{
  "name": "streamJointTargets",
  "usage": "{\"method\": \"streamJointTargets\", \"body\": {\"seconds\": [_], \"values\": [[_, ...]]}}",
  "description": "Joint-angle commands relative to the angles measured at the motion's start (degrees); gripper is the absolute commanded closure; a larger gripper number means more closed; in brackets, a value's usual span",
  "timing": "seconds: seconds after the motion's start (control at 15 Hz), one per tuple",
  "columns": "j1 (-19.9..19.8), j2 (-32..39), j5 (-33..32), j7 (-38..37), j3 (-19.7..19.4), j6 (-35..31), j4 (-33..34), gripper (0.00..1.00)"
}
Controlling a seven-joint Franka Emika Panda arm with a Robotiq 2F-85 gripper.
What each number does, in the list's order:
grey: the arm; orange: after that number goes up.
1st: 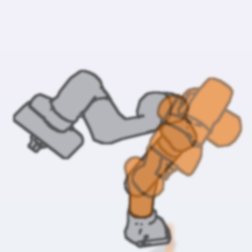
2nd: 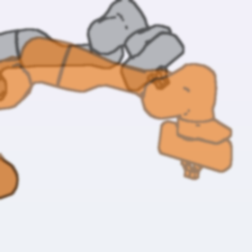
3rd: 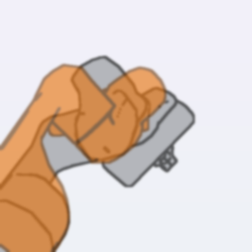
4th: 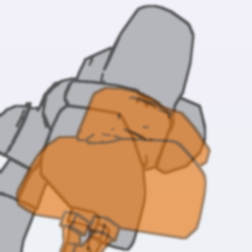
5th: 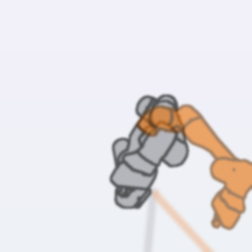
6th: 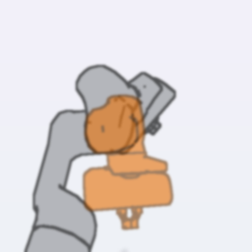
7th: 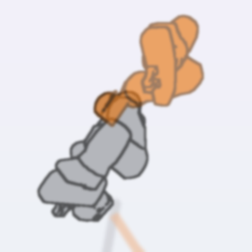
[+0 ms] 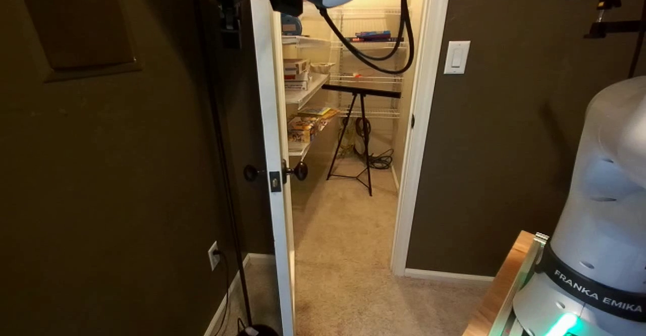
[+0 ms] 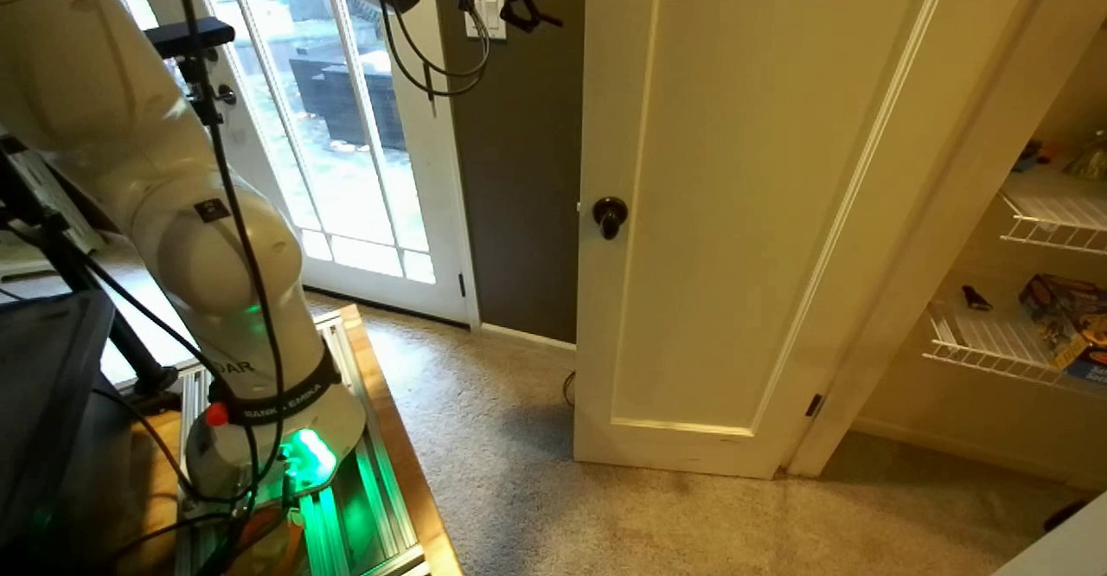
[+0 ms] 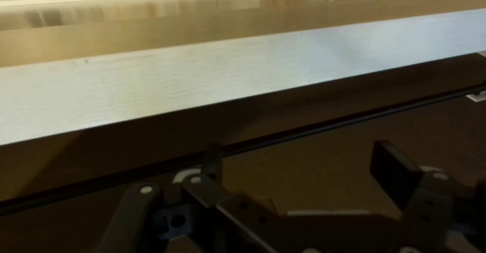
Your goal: Close the pantry door.
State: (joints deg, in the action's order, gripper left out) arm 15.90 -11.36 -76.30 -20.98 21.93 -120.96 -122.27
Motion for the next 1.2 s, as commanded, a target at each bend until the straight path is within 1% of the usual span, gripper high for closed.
{"method": "streamJointTargets", "body": {"seconds": [0.0,0.4,0.53,0.6,1.0,1.13], "values": [[0.2,2.8,-3.9,-2.4,-1.4,-0.7,1.8,0.0],[0.0,3.5,-4.0,-3.5,-3.0,0.4,1.4,0.0],[-0.1,3.1,-3.4,-3.4,-3.6,0.5,1.0,0.0],[-0.1,2.6,-2.0,-2.7,-3.9,1.1,0.7,0.0],[0.3,-0.3,2.4,-1.1,-4.2,8.2,-1.7,0.0],[0.1,-1.9,3.4,-1.5,-4.6,9.5,-3.1,0.0]]}}
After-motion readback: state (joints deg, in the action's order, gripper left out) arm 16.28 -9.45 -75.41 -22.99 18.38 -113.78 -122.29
